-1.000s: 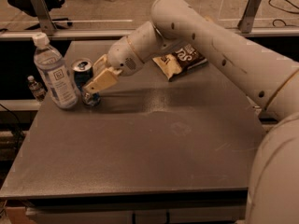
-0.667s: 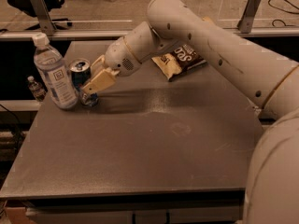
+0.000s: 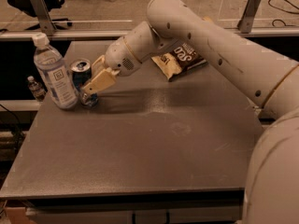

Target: Move redbull can near blue plastic bottle

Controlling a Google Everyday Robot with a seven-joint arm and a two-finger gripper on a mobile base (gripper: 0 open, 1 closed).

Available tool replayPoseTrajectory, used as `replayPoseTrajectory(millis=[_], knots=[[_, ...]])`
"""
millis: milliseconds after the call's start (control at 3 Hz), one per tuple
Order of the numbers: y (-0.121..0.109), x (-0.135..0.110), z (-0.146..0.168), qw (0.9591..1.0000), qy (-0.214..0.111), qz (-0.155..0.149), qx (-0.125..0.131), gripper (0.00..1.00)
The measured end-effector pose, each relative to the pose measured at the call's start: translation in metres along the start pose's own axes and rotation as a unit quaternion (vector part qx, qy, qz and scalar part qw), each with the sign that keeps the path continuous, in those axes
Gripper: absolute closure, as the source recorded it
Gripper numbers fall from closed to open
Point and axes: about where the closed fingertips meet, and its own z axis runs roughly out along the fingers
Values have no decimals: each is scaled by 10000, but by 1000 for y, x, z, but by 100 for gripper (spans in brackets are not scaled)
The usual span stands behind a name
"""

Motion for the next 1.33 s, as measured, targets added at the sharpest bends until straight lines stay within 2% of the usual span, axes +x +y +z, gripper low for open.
replayPoseTrajectory(millis=[667,1000,1333], knots=[[1,-1,2,10000,0,-5,-23,14],[1,-1,4,10000,0,-11,-44,0],[1,-1,5,10000,0,-11,-45,0]])
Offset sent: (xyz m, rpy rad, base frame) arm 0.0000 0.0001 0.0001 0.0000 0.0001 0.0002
